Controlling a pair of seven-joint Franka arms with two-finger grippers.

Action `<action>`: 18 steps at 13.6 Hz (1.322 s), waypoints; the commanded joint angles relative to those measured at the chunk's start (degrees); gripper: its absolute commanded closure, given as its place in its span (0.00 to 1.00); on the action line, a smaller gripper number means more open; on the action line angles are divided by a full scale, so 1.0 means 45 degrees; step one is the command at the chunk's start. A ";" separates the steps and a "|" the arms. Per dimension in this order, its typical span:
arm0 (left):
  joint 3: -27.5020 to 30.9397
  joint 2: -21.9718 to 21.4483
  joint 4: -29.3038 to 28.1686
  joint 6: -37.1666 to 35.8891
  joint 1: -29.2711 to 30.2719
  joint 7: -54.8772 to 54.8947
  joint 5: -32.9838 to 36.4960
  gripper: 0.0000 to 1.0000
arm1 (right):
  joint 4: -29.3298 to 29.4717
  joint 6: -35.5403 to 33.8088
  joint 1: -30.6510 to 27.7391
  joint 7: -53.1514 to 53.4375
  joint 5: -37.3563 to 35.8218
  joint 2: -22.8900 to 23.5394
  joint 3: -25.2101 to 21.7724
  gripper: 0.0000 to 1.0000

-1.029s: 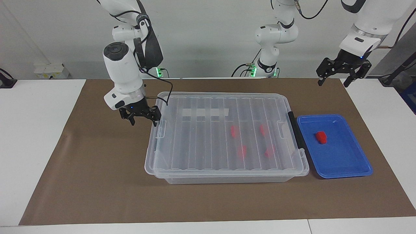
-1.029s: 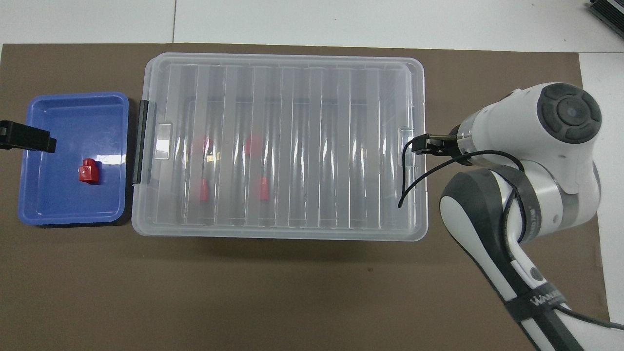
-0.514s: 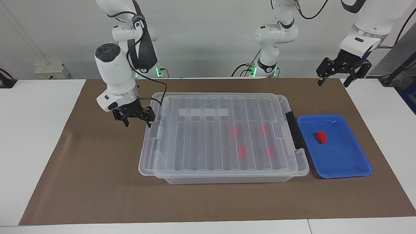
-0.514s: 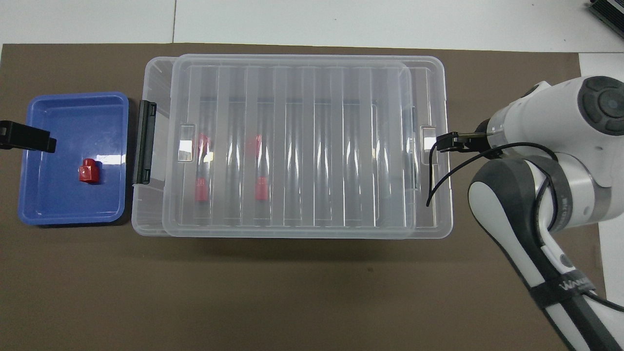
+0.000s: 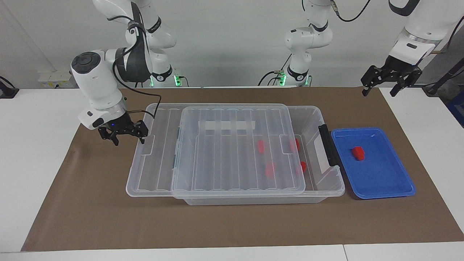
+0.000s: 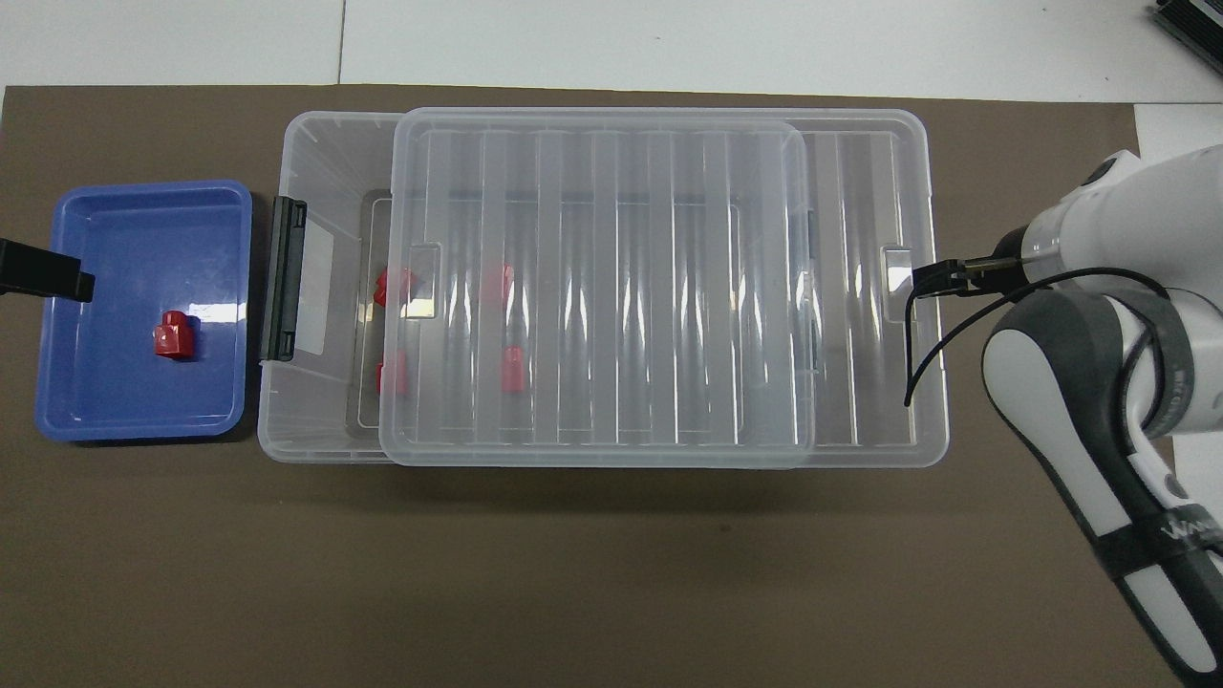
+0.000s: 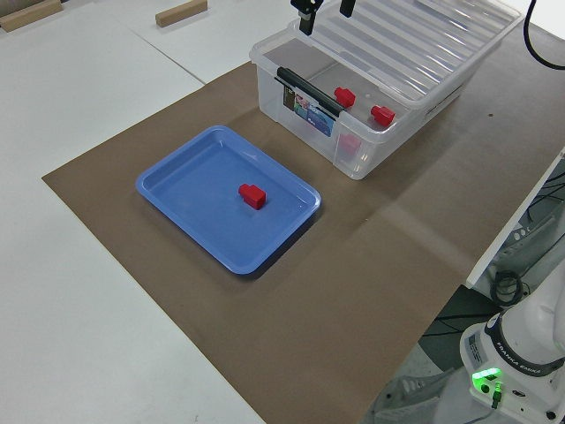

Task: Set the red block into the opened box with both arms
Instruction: 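Slide the clear lid toward the right arm with the right gripper, then reach the left gripper down to the red block in the blue tray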

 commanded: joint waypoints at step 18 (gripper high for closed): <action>-0.0093 0.0968 -0.6485 0.8879 0.1805 0.0005 0.0546 0.00 | 0.0047 -0.0324 -0.1541 -0.2931 -0.0115 -0.0190 0.0117 0.01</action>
